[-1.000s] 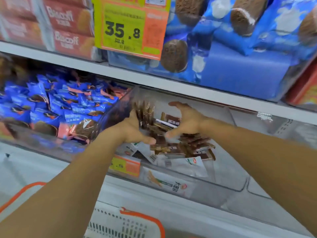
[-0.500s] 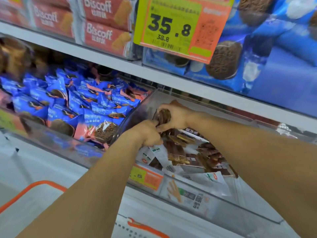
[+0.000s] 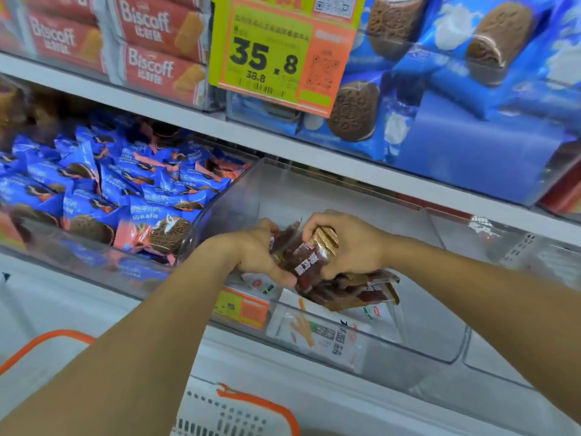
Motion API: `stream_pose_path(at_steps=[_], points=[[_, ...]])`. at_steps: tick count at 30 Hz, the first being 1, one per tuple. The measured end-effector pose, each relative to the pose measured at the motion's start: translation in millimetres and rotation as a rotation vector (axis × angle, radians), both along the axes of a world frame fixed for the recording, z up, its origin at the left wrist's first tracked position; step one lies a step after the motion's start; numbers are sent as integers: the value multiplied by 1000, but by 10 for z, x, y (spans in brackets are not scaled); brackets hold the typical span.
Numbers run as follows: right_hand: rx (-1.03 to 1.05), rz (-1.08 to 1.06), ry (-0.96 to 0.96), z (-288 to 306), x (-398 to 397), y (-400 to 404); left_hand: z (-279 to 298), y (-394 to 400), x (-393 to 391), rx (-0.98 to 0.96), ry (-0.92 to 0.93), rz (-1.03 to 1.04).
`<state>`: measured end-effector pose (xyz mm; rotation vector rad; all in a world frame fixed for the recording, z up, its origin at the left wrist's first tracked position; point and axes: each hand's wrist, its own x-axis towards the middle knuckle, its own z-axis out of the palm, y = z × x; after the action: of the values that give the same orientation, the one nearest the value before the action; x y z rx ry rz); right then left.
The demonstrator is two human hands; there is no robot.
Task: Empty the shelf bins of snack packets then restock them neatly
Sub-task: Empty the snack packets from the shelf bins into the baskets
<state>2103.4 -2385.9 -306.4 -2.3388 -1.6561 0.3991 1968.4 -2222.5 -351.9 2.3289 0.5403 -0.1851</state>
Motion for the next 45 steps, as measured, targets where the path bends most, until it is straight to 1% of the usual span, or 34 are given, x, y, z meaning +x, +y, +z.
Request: stream_pose_path(at_steps=[4, 6, 9, 11, 14, 16, 19, 21, 23, 25, 27, 29, 33, 36, 40, 45], points=[[-55, -38, 35, 103, -83, -370, 75, -130, -6, -11, -19, -152], [-76, -60, 73, 147, -64, -505, 113, -177, -22, -23, 28, -205], [-141, -89, 86, 159, -55, -650, 137, -198, -35, 66, 125, -259], [-188, -86, 64, 90, -74, -694, 132, -204, -25, 133, 159, -285], [-250, -32, -30, -54, -125, -678, 150, -205, -13, 161, 173, -284], [-234, -23, -39, -122, -130, -641, 154, -189, -16, 174, 183, -267], [-118, -20, 39, -204, -115, -622, 165, -150, -59, 188, 217, -209], [-25, -9, 55, -244, -133, -598, 144, -105, -78, 144, 217, -180], [26, -3, 72, -223, -160, -556, 129, -63, -89, 116, 215, -176], [-21, 8, 72, -209, -155, -510, 140, -37, -93, 147, 221, -163], [-129, 10, 72, -233, -138, -456, 149, -22, -94, 161, 214, -127], [-147, 12, 128, -299, -136, -401, 129, 9, -79, 100, 193, -87], [6, -51, 225, -334, -123, -338, 126, 24, -89, -11, 174, -37], [70, -97, 316, -255, -140, -344, 139, 13, -110, -65, 101, 24], [144, -157, 303, -186, -171, -345, 230, -53, -174, -144, -10, 94], [310, -174, 170, 29, -220, -379, 435, -91, -250, -43, -269, 69]])
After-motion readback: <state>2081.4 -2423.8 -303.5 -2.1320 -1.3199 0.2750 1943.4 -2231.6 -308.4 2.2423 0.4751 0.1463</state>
